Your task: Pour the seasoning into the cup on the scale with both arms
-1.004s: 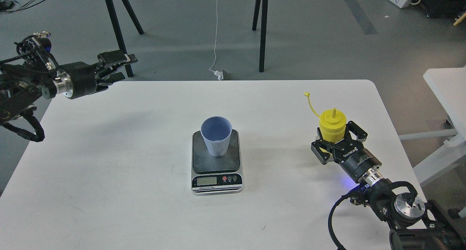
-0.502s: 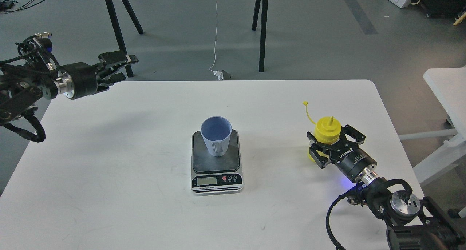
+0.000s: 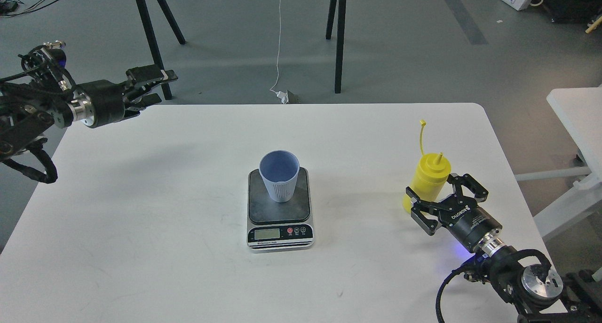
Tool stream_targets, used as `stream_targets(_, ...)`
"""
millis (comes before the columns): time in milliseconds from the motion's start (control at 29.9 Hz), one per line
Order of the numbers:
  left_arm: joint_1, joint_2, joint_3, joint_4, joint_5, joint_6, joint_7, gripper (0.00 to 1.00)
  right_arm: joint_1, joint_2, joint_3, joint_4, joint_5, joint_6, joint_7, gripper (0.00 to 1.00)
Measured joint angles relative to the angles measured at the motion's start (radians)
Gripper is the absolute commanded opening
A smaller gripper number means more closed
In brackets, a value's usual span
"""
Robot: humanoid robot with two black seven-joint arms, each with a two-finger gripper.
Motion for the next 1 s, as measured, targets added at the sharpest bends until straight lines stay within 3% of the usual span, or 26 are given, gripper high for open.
stream_targets(402, 0.0, 0.004, -0.001, 0.0, -0.005, 0.0, 0.0, 0.89, -0.22, -0.105, 0.04, 0.131, 0.025, 0.0, 0.0, 0.94)
stream_targets(703, 0.002, 0.009, -0.001, 0.0, -0.101, 0.0, 0.0, 0.89, -0.255, -0.17, 0.085, 0.235, 0.037, 0.0, 0.0, 0.94)
stream_targets(870, 0.028, 0.044, -0.002, -0.002, -0.26, 0.0, 0.0, 0.89, -0.086, -0.285, 0.093, 0.247, 0.029, 0.0, 0.0, 0.96)
stream_targets(1004, 0.064, 0.053, -0.009, -0.004, -0.409, 0.0, 0.0, 0.89, 0.173, -0.353, -0.016, 0.078, 0.027, 0.0, 0.0, 0.96)
